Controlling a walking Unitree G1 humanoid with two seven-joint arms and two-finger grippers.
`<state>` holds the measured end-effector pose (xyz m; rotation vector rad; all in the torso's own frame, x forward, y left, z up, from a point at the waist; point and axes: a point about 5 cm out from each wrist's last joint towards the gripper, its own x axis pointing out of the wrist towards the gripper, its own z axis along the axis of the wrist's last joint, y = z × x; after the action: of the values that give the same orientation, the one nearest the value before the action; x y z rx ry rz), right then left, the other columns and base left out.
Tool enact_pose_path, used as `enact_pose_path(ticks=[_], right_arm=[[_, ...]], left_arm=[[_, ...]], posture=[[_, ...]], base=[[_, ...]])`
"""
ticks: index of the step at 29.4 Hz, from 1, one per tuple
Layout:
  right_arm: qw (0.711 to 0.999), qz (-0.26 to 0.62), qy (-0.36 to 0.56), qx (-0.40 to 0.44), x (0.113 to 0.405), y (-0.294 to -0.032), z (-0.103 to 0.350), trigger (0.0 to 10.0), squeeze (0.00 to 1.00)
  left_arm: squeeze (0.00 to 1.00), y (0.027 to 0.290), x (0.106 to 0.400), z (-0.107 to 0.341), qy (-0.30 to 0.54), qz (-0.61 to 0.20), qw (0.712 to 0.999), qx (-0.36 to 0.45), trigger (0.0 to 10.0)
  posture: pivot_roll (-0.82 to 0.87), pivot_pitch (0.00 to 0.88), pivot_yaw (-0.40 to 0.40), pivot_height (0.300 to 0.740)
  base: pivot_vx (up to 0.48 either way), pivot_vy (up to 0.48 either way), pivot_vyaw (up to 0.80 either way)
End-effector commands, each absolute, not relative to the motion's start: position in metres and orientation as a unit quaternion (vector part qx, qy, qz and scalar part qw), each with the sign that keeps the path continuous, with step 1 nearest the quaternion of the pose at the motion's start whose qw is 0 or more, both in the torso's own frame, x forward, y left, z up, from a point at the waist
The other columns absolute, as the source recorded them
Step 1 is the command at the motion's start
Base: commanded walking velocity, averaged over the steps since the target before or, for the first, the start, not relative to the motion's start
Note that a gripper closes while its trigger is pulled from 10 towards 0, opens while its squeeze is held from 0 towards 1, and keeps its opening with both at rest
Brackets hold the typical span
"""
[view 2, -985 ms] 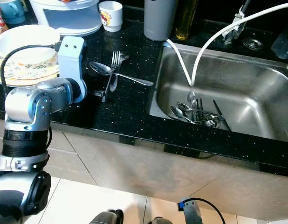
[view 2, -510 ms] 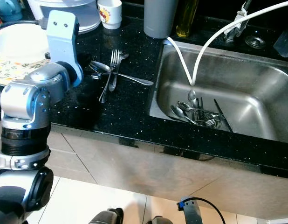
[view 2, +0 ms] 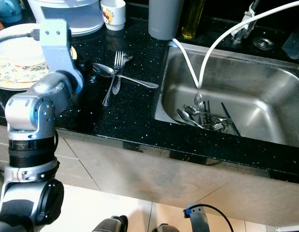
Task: Kitchen organization
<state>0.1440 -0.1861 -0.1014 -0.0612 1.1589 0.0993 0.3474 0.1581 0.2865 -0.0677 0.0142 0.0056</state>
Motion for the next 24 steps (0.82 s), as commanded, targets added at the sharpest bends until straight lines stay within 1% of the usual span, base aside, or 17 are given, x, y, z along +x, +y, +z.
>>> enact_pose_path(ticks=[1,4,5,8,14,24], right_arm=[[0.820,0.047,0.570,-0.024,0.128,-0.186,-0.107,10.0,0.00],[0.820,0.046,0.571,-0.024,0.128,-0.187,-0.107,10.0,0.00],[0.820,0.045,0.571,-0.024,0.127,-0.187,-0.107,10.0,0.00],[0.820,0.045,0.571,-0.024,0.127,-0.188,-0.107,10.0,0.00],[0.818,0.042,0.573,-0.024,0.125,-0.189,-0.107,10.0,0.00],[0.816,0.040,0.576,-0.025,0.122,-0.192,-0.108,10.0,0.00]], left_arm=[[1.00,0.157,0.350,0.277,0.019,0.001,0.998,-0.052,10.0],[1.00,0.159,0.353,0.276,0.011,-0.001,0.998,-0.059,10.0],[0.00,0.158,0.355,0.276,0.004,-0.012,0.997,-0.075,10.0],[0.00,0.157,0.356,0.276,0.000,-0.019,0.996,-0.085,10.0],[0.00,0.145,0.361,0.276,-0.012,-0.072,0.990,-0.123,10.0],[0.00,0.144,0.366,0.274,-0.009,-0.073,0.987,-0.142,10.0]], posture=[[0.10,0.136,-0.071,0.740],[0.10,0.139,-0.072,0.740],[0.10,0.140,-0.073,0.740],[0.10,0.140,-0.074,0.740],[0.08,0.147,-0.077,0.740],[0.07,0.159,-0.078,0.740]], base=[[0.000,0.000,0.00],[0.000,0.000,0.00],[0.000,0.000,0.00],[0.000,0.000,0.00],[0.000,0.000,0.00],[0.000,0.000,0.00]])
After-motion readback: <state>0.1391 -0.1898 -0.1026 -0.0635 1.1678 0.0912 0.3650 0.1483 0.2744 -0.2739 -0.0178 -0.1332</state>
